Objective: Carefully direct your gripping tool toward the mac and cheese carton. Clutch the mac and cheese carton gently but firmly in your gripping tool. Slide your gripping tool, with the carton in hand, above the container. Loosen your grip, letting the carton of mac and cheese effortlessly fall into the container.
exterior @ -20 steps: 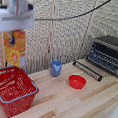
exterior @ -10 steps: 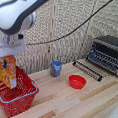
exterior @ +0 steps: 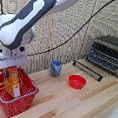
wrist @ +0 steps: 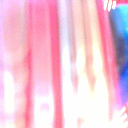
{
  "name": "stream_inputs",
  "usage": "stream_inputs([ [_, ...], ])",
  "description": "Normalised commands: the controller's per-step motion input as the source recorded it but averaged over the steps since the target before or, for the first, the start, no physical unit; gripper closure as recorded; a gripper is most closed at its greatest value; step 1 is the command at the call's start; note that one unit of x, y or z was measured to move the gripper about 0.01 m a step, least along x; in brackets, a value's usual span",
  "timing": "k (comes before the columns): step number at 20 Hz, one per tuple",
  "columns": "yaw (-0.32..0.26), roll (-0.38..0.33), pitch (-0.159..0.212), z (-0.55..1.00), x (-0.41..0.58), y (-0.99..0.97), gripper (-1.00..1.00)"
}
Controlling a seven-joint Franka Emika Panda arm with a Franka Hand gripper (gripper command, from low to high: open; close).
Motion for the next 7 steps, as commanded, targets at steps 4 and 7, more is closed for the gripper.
stream_inputs([
  [4,-0.069,-0.005,0.026,0.73,0.0,-0.03,-1.0],
  [7,-0.1,0.0,0.019,0.97,0.018,-0.04,-1.0],
])
